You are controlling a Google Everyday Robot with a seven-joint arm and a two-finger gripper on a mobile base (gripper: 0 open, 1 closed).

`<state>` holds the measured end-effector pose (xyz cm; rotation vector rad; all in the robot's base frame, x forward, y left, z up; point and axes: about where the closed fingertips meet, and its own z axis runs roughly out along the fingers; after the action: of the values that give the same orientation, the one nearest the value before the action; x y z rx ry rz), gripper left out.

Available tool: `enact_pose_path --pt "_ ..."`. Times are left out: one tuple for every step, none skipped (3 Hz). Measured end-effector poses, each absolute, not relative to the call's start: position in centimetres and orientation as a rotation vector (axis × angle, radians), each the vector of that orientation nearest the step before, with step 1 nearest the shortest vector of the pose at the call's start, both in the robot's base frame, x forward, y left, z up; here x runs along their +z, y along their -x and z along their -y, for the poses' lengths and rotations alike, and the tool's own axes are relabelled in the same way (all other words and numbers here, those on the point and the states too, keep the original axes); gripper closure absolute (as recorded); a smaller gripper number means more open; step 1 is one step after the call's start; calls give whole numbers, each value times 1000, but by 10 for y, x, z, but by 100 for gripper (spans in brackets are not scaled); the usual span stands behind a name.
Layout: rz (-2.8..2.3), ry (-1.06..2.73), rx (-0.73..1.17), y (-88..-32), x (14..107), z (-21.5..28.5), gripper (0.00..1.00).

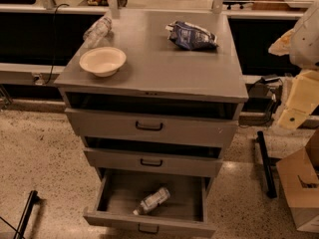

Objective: Pick blue plastic bottle from bottom drawer and place on counter

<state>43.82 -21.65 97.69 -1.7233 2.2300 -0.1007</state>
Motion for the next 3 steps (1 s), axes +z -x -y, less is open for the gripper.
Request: enact_pose_path --pt "-2230 1723 -101 -438 977 216 0" --pt "-2155 1737 -50 -444 954 203 0" --pt "-2087 1749 -55 -432 911 181 0"
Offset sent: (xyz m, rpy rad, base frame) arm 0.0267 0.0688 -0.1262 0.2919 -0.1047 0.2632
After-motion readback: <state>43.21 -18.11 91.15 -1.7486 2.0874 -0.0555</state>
